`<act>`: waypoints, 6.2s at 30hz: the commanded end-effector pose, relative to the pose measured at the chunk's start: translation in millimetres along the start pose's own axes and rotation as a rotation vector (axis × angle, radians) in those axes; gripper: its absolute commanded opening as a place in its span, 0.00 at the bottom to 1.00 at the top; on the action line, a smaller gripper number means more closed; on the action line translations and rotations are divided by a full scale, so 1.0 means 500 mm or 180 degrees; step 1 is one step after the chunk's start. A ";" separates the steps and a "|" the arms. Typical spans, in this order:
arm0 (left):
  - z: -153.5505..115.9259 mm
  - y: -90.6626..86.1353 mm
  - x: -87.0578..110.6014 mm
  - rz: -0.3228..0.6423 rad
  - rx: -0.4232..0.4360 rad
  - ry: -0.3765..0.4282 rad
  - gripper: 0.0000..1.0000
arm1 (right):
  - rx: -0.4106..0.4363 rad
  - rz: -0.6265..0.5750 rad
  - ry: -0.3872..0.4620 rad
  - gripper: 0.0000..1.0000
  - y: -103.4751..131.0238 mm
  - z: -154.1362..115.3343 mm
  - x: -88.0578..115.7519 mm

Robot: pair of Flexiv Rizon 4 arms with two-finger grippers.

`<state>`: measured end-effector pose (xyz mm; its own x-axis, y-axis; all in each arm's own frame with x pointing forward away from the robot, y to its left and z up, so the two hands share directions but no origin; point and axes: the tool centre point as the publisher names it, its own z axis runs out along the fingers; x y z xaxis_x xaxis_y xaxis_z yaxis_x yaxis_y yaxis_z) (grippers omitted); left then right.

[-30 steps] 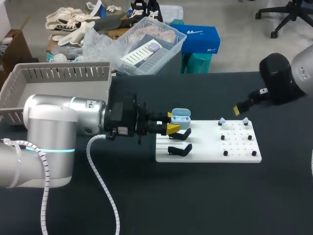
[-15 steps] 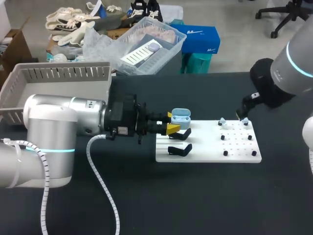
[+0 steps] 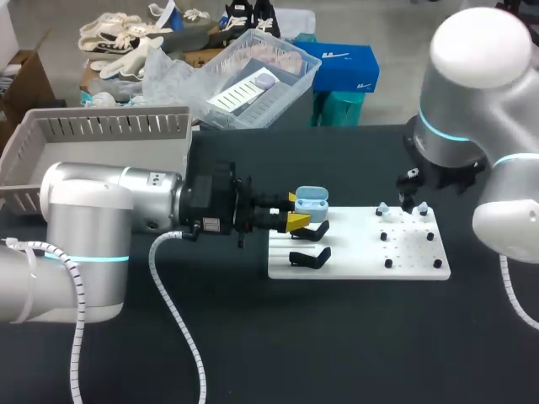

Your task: Pick up each earbud case from the left stands, insert the matching earbuds, close the lid, and place the case in the box.

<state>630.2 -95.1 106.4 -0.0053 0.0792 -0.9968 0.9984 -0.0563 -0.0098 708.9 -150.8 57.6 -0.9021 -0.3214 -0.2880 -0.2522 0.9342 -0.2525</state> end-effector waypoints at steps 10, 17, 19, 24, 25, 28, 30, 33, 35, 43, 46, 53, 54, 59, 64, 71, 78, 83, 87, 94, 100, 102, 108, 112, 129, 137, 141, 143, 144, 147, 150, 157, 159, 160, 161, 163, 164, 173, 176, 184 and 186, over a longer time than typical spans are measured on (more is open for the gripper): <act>0.001 0.001 0.001 0.0000 -0.0005 0.0002 0.00 | 0.0330 0.0047 0.0125 0.40 0.016 0.046 -0.019; 0.001 0.001 0.001 0.0000 -0.0005 0.0002 0.00 | 0.0277 0.0062 0.0145 0.44 0.026 0.048 -0.017; 0.001 0.001 0.001 0.0000 -0.0005 0.0002 0.00 | 0.0270 0.0066 0.0159 0.45 0.028 0.050 -0.015; 0.001 0.001 0.001 0.0000 -0.0005 0.0002 0.00 | 0.0270 0.0080 0.0197 0.44 0.029 0.060 -0.010; 0.001 0.001 0.001 0.0000 -0.0005 0.0002 0.00 | 0.0271 0.0082 0.0200 0.42 0.029 0.060 -0.010; 0.001 0.001 0.001 0.0000 -0.0005 0.0002 0.00 | 0.0274 0.0093 0.0208 0.40 0.028 0.063 -0.010; 0.001 0.001 0.001 0.0000 -0.0005 0.0002 0.00 | 0.0274 0.0095 0.0213 0.40 0.028 0.064 -0.011; 0.001 0.001 0.001 0.0000 -0.0005 0.0002 0.00 | 0.0276 0.0098 0.0221 0.38 0.027 0.066 -0.011; 0.001 0.001 0.001 0.0000 -0.0005 0.0002 0.00 | 0.0278 0.0100 0.0229 0.37 0.027 0.067 -0.011; 0.001 0.001 0.001 0.0000 -0.0005 0.0002 0.00 | 0.0291 0.0113 0.0257 0.31 0.022 0.072 -0.010; 0.001 0.001 0.001 0.0000 -0.0005 0.0002 0.00 | 0.0296 0.0115 0.0266 0.27 0.020 0.074 -0.009; 0.001 0.001 0.001 0.0000 -0.0005 0.0002 0.00 | 0.0301 0.0125 0.0283 0.15 0.019 0.077 -0.007; 0.001 0.001 0.001 0.0000 -0.0005 0.0002 0.00 | 0.0301 0.0125 0.0285 0.12 0.018 0.077 -0.007; 0.001 0.001 0.001 0.0000 -0.0005 0.0002 0.00 | 0.0307 0.0131 0.0288 0.00 0.018 0.077 -0.007; 0.001 0.001 0.001 0.0000 -0.0005 0.0002 0.00 | 0.0322 0.0145 0.0275 0.00 0.019 0.066 -0.009; 0.001 0.001 0.001 0.0000 -0.0005 0.0002 0.00 | 0.0358 0.0175 0.0223 0.00 0.021 0.033 -0.009; 0.001 0.001 0.001 0.0000 -0.0005 0.0002 0.00 | 0.0293 0.0156 0.0094 0.00 0.029 -0.043 0.009; 0.001 0.001 0.001 0.0000 -0.0005 0.0002 0.00 | 0.0232 0.0106 -0.0148 0.00 0.050 -0.130 0.018; 0.001 0.001 0.001 0.0000 -0.0005 0.0002 0.00 | 0.0160 0.0003 -0.0313 0.00 0.079 -0.199 0.025; 0.001 0.001 0.001 0.0000 -0.0005 0.0002 0.00 | 0.0049 -0.0243 -0.0551 0.00 0.142 -0.295 0.029; 0.001 0.001 0.001 0.0000 -0.0005 0.0002 0.00 | 0.0003 -0.0458 -0.0705 0.00 0.197 -0.352 0.028; 0.001 0.001 0.001 0.0000 -0.0005 0.0002 0.00 | -0.0024 -0.0517 -0.0734 0.00 0.213 -0.361 0.026; 0.001 0.001 0.001 0.0000 -0.0005 0.0002 0.00 | -0.0188 -0.0632 -0.0706 0.00 0.262 -0.369 0.024; 0.001 0.001 0.001 0.0000 -0.0005 0.0002 0.00 | -0.0297 -0.0670 -0.0685 0.00 0.291 -0.374 0.021; 0.001 0.001 0.001 0.0000 -0.0005 0.0002 0.00 | -0.0847 -0.0767 -0.0533 0.00 0.354 -0.378 -0.003; 0.001 0.001 0.001 0.0000 -0.0005 0.0002 0.00 | -0.0847 -0.0767 -0.0533 0.00 0.354 -0.378 -0.003; 0.001 0.001 0.001 0.0000 -0.0005 0.0002 0.00 | -0.0847 -0.0767 -0.0533 0.00 0.354 -0.378 -0.003; 0.001 0.001 0.001 0.0000 -0.0005 0.0002 0.00 | -0.0847 -0.0767 -0.0533 0.00 0.354 -0.378 -0.003; 0.001 0.001 0.001 0.0000 -0.0005 0.0002 0.00 | -0.0798 -0.0710 -0.0496 0.00 0.355 -0.380 -0.007; 0.001 0.001 0.001 0.0000 -0.0005 0.0002 0.00 | -0.0752 -0.0501 -0.0400 0.00 0.354 -0.387 -0.013; 0.001 0.001 0.001 0.0000 -0.0005 0.0002 0.00 | -0.0649 -0.0089 -0.0220 0.00 0.350 -0.393 -0.010; 0.001 0.001 0.001 0.0000 -0.0005 0.0002 0.00 | -0.0264 0.0302 0.0113 0.00 0.338 -0.395 0.016; 0.001 0.001 0.001 0.0000 -0.0005 0.0002 0.00 | -0.0224 0.0388 0.0166 0.00 0.336 -0.398 0.023; 0.001 0.001 0.001 0.0000 -0.0005 0.0002 0.00 | -0.0197 0.0409 0.0192 0.00 0.336 -0.399 0.027; 0.001 0.001 0.001 0.0000 -0.0005 0.0002 0.00 | -0.0172 0.0434 0.0206 0.00 0.336 -0.400 0.030; 0.001 0.001 0.001 0.0000 -0.0005 0.0002 0.00 | -0.0169 0.0455 0.0213 0.00 0.336 -0.400 0.033; 0.001 0.001 0.001 0.0000 -0.0005 0.0002 0.00 | -0.0169 0.0455 0.0213 0.00 0.336 -0.400 0.033; 0.001 0.001 0.001 0.0000 -0.0005 0.0002 0.00 | -0.0169 0.0455 0.0213 0.00 0.336 -0.400 0.033; 0.001 0.001 0.001 0.0000 -0.0005 0.0002 0.00 | -0.0169 0.0455 0.0213 0.00 0.336 -0.400 0.033; 0.001 0.001 0.001 0.0000 -0.0005 0.0002 0.00 | -0.0169 0.0455 0.0213 0.00 0.336 -0.400 0.033; 0.001 0.001 0.001 0.0000 -0.0005 0.0002 0.00 | -0.0169 0.0455 0.0213 0.00 0.336 -0.400 0.033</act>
<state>630.2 -95.1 106.4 -0.0054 0.0793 -0.9968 0.9984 -0.0563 -0.0099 582.3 31.8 195.4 -0.9512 -0.1778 -0.2521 -0.1396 0.9768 -0.1623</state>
